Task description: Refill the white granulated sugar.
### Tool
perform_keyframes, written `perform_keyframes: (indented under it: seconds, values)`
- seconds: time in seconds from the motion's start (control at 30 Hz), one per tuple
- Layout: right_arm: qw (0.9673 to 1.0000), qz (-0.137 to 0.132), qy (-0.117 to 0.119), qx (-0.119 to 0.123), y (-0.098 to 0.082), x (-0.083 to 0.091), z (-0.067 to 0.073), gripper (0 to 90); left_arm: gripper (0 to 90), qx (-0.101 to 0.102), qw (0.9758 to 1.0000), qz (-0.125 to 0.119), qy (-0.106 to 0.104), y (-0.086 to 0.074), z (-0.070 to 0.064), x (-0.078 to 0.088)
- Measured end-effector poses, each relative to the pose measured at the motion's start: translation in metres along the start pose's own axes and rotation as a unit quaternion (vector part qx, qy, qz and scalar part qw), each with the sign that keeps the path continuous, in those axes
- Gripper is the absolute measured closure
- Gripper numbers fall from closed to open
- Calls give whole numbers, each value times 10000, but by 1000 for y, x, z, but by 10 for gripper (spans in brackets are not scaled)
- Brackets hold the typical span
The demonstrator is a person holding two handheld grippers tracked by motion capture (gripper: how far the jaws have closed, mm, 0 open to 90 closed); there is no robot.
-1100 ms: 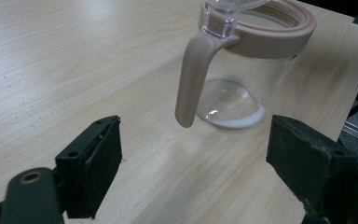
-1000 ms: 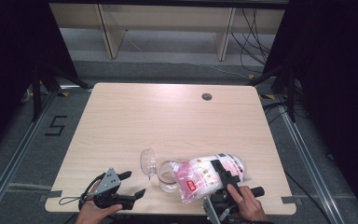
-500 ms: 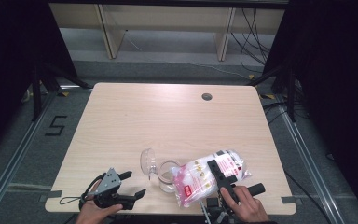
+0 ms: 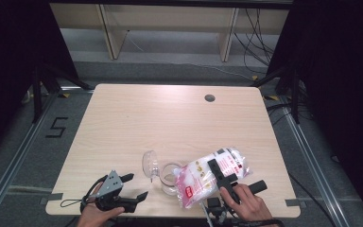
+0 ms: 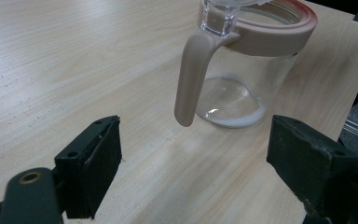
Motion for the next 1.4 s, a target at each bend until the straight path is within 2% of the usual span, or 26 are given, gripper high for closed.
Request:
perform_keyframes:
  seconds: [0.03,0.07,0.1,0.13,0.23,0.27,0.33,0.43,0.5,0.77,0.83,0.9,1.03,1.17,1.23,1.4]
  values:
    - [10000,36,8,-70,0,1,1,492,174,-13,10000,0,-2,0,0,0]
    - [10000,12,7,80,1,0,0,493,174,-10,10000,1,6,0,0,0]
    - [10000,13,16,62,1,0,1,494,174,-1,10000,1,9,0,0,0]
    - [9997,-40,-35,225,1,-1,-2,494,174,-2,10000,7,0,0,0,0]
    - [9998,-74,-47,155,1,-1,-3,496,174,-4,10000,-1,9,0,0,0]
    - [10000,-59,-16,19,1,0,-1,497,174,-13,10000,-1,-5,0,0,0]
    - [9998,-80,-44,162,1,0,-3,498,173,2,10000,-11,-6,0,0,0]
    - [9997,-44,-44,227,0,0,-4,499,174,15,10000,-17,-29,0,1,-1]
    - [9999,2,-24,123,-1,1,-3,501,174,4,10000,-15,-26,0,1,0]
    - [9995,-58,-53,304,-1,1,-5,505,173,-16,10000,3,29,0,1,0]
    - [9996,-44,-25,281,-1,1,-5,506,173,15,10000,0,33,0,0,0]
    - [9999,-34,-20,160,-1,1,-4,508,173,18,10000,-8,8,0,0,0]
    - [9999,-70,-39,125,-1,1,-3,511,173,6,10000,-13,-5,0,1,0]
    - [9996,-144,-109,207,-2,0,-5,513,173,24,10000,-19,4,0,1,0]
    - [9996,-152,-71,247,-2,-1,-4,514,173,36,10000,-19,18,0,1,0]
    - [9997,-186,-53,156,-1,-1,-2,515,173,53,10000,-46,22,0,1,0]
Point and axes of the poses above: each handheld gripper's, and its own axes: x roughly backward along the jaws, y roughly out of its top, z roughly to its left, the point moved 2 cm from there along -x, roughly forward along the jaws, and after that the axes turned 10 degrees about x, right-handed, at the moved point
